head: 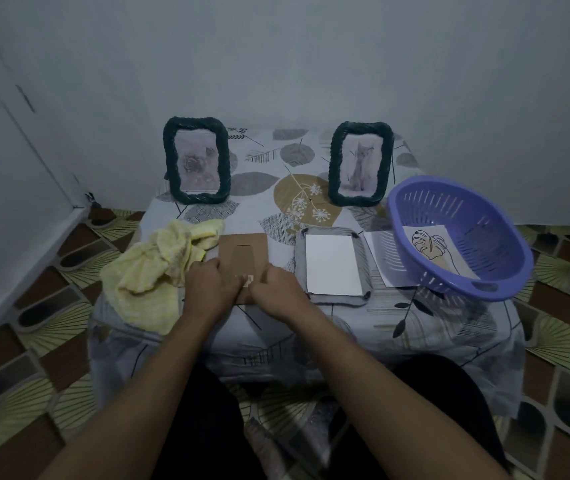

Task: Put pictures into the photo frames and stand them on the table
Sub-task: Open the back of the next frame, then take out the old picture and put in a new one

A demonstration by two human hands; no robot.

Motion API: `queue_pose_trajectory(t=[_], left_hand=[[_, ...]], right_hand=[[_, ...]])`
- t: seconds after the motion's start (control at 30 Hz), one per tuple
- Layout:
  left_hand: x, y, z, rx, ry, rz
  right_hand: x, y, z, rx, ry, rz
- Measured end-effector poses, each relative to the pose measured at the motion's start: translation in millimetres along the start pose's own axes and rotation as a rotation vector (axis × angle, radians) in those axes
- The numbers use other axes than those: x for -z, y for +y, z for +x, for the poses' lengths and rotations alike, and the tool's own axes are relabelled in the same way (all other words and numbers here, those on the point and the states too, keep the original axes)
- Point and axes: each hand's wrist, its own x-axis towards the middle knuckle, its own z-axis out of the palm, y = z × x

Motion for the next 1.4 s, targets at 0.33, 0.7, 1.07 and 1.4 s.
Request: queue_pose_trajectory(t=[0.33,0.7,1.07,1.4], left_hand=[[0,5,-5,-0.152,-0.007,0.183],[-24,71,-14,-0.399,-0.09,0.115],[-63,108,-28,-0.144,-0.068,0.134],[-58,104,-23,-0.127,-0.028,0.261]], right_hand=[[12,2,-4,0.058,-0.03,-0.094],[77,52,-9,0.171,0.294,-0.093],[96,101,-13,-0.021,0.356,-0.374],[81,96,-5,0.0,0.318,-0.29]])
